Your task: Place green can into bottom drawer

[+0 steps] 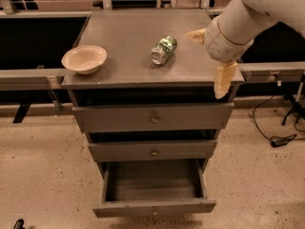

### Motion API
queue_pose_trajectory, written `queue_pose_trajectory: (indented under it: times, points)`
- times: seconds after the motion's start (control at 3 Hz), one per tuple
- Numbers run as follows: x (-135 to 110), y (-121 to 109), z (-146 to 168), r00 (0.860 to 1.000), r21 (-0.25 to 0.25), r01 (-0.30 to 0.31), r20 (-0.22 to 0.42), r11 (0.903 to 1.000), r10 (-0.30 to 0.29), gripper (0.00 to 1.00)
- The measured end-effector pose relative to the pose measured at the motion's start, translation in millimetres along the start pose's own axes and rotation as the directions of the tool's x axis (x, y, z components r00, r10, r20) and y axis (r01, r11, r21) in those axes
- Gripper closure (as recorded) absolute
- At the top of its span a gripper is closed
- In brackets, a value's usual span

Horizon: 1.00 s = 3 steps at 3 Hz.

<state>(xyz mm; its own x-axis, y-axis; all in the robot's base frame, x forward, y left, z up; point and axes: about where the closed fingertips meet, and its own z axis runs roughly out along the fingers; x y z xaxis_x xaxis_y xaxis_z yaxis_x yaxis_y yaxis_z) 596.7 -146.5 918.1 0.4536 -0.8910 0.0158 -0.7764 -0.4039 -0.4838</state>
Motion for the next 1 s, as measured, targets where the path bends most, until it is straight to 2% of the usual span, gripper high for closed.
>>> queue_pose_trajectory:
  times: [0.33, 0.67, 1.0]
  points:
    - [19, -45, 24, 0.983, 0.019, 0.183, -0.017, 0.9829, -0.183, 0.0]
    - [20, -85, 58, 0.929, -0.036, 0.37, 0.009, 0.9282, -0.37, 0.0]
    - [14, -119, 91, 0.855, -0.047, 0.516, 0.095, 0.8555, -0.51, 0.0]
